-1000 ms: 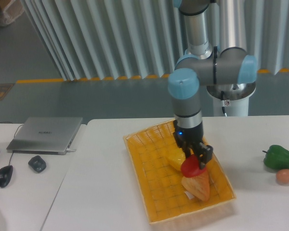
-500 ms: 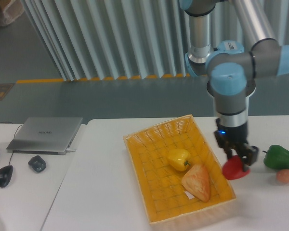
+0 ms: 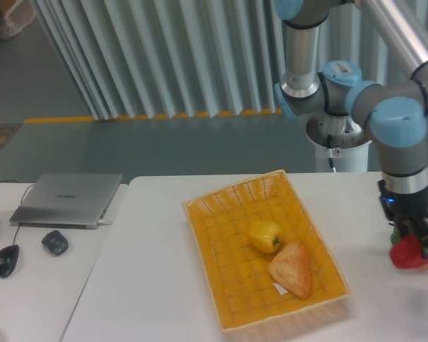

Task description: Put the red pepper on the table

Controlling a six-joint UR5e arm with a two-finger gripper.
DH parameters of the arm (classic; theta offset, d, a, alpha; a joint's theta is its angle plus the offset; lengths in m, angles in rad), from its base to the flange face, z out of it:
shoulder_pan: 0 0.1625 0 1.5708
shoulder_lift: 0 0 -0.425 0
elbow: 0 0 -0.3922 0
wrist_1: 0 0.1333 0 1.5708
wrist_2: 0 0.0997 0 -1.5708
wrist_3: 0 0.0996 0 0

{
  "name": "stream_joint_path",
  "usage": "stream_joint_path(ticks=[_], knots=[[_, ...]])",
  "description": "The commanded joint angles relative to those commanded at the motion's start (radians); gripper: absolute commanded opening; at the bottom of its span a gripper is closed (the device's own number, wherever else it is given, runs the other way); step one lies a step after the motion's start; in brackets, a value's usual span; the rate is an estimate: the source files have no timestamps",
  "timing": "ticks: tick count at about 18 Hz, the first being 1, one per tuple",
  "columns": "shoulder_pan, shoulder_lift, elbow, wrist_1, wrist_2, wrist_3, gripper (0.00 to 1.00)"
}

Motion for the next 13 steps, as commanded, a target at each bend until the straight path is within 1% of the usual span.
stream_joint_path(ticks=[2,3,4,6,8,10,12,13], knots=[[0.028,0.000,-0.002,0.002,-0.005,0.072,0.36],[0.044,-0.002,-0.002,0.012,-0.005,0.129,0.36],[0.052,-0.008,-0.002,0.023,-0.005,0.155,0.36],[0.072,-0.021,-0.002,0.047,-0.005,0.183,0.36],[0.080,-0.035,-0.002,0.089,-0.003,0.192,0.36],[0.106,-0.043,-0.003,0.100,-0.006,0.195,0.37],[0.137,-0.044,-0.011,0.100,-0.020,0.255,0.37],[0.153,-0.038,-0.029,0.101,-0.041,0.296,0.38]])
